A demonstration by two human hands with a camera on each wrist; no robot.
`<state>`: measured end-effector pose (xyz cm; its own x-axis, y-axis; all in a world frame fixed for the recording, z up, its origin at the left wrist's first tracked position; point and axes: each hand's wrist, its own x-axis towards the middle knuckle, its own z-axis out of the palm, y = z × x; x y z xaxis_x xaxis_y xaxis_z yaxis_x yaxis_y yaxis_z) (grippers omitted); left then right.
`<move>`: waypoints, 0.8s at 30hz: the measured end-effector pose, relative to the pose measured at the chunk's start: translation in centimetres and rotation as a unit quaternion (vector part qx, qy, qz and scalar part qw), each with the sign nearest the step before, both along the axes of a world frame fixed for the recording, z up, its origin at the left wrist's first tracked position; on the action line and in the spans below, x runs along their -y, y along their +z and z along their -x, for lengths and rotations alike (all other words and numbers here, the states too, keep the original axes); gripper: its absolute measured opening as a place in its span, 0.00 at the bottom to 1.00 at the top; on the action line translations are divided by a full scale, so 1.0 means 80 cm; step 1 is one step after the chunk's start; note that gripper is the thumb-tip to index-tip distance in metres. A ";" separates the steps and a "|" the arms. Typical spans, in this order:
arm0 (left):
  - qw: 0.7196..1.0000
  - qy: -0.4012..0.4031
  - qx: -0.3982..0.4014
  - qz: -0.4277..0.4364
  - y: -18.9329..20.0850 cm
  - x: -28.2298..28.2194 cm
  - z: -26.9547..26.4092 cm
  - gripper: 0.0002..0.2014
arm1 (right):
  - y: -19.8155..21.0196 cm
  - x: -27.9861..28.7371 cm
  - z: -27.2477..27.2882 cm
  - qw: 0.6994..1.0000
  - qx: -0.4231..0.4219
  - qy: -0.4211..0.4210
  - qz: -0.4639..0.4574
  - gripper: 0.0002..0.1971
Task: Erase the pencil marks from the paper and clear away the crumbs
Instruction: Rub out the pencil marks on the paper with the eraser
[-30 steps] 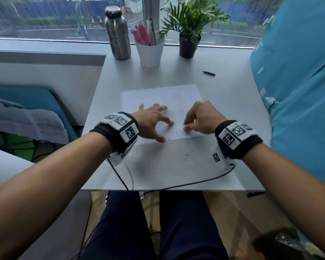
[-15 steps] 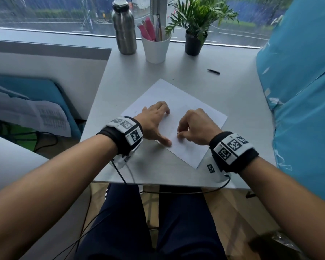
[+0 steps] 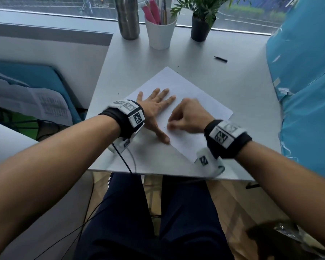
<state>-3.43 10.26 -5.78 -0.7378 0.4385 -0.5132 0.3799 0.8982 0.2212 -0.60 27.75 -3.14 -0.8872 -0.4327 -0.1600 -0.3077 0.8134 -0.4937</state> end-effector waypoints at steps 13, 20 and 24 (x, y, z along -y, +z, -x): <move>0.999 0.018 0.013 0.028 0.000 -0.006 0.005 0.78 | -0.008 0.001 0.004 0.999 0.000 -0.017 0.030 0.04; 0.999 0.015 0.014 0.043 0.001 -0.010 0.008 0.78 | -0.011 -0.001 0.001 0.999 0.002 -0.030 0.045 0.04; 0.999 0.011 0.016 0.051 0.002 -0.014 0.008 0.78 | -0.006 -0.006 0.011 0.998 -0.006 -0.042 0.036 0.04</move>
<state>-4.10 11.39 -5.63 -0.7294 0.3675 -0.5770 0.3550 0.9243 0.1400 -1.45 28.23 -3.64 -0.9226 -0.3662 -0.1212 -0.2453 0.7995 -0.5483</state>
